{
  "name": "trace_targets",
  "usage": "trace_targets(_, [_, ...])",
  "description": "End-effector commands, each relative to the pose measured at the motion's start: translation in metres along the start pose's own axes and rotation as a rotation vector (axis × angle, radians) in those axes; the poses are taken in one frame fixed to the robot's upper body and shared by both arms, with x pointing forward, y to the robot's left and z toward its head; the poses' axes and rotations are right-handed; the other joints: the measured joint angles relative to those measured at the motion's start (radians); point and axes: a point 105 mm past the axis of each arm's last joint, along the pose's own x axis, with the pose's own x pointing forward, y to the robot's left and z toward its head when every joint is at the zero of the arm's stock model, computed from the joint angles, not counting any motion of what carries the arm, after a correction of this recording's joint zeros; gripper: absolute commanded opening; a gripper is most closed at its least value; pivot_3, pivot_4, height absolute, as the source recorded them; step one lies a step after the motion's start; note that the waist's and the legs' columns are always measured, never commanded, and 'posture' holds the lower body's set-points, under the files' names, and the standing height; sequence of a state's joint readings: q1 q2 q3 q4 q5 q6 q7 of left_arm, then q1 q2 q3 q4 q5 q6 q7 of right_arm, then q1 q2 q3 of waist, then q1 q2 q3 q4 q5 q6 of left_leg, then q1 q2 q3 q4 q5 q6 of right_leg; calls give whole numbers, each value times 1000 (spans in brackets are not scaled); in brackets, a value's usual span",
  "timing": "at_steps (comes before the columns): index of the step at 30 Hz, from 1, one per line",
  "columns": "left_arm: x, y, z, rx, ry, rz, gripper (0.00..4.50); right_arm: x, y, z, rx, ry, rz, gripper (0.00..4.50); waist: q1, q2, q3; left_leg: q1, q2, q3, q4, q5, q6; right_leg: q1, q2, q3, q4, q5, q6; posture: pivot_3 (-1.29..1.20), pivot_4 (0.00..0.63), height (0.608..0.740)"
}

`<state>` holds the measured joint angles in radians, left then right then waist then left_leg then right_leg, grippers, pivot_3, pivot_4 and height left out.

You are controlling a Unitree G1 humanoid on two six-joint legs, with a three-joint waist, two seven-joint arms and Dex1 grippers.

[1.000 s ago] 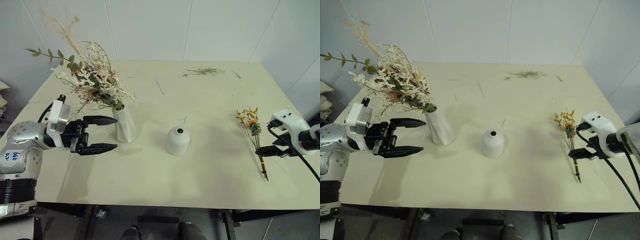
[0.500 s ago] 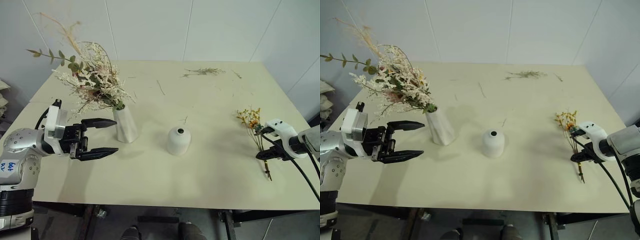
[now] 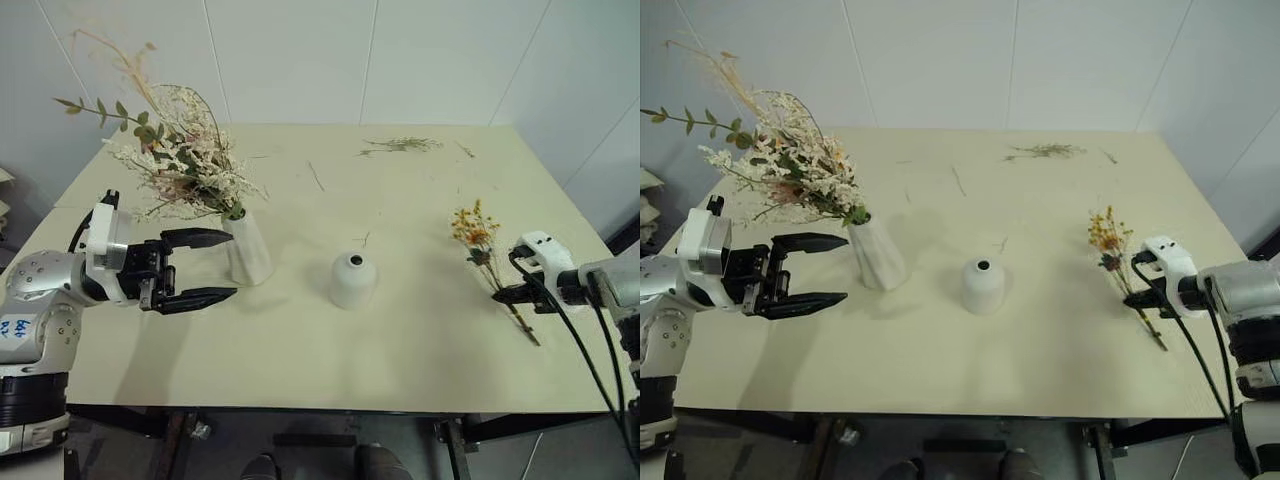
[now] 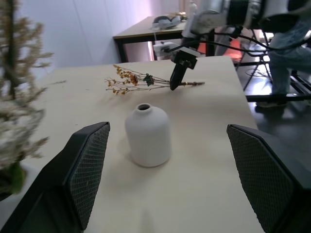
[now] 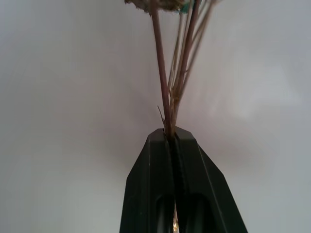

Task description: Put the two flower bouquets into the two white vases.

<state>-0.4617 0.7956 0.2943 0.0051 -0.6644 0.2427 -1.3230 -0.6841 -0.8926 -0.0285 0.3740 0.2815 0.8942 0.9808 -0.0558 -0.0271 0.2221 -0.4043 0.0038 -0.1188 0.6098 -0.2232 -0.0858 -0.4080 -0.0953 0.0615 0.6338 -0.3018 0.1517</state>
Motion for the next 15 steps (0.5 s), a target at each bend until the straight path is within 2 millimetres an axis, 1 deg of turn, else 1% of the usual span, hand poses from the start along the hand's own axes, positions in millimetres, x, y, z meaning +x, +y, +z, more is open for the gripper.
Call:
trace_targets(1, [-5,9,3,41,-9,55,4117,-26,36,65,-167,-477,126,7,0,0,0,0,0,0,0,0,0,0,0,0,1,0,0,0,150,740])
trace_targets(3, [-6,12,1,41,-4,72,4117,-34,52,83,-154,-683,131,7,-2,0,0,0,0,0,0,0,0,-1,0,0,2,0,0,0,150,740])
trace_targets(5, [-7,13,0,40,1,78,4117,-39,68,93,-146,-799,165,7,2,0,0,0,0,0,0,0,0,-1,0,0,2,0,1,0,150,740])
trace_targets(7, [-7,16,-1,42,6,88,4117,-43,93,103,-166,-890,243,7,4,0,0,0,0,-1,0,0,0,-1,0,0,2,0,0,0,150,740])
trace_targets(9, [-7,20,-1,48,4,105,4117,-47,123,118,-180,-1012,326,7,6,0,0,0,0,-1,0,0,0,-1,0,0,2,0,0,0,150,740])
trace_targets(10, [-7,22,-1,50,1,113,4117,-48,132,123,-181,-1048,344,7,6,0,0,0,0,-1,0,0,0,-1,0,0,2,0,0,0,150,740])
trace_targets(12, [-8,26,-3,54,-1,133,4117,-44,148,131,-174,-1100,369,7,4,0,0,0,0,-1,0,0,-1,-1,0,0,3,0,0,0,150,740])
trace_targets(15, [-10,33,-5,45,-27,182,4117,-29,170,135,-221,-1124,408,7,4,1,0,0,0,-1,0,0,-1,-1,0,0,3,0,0,0,150,740])
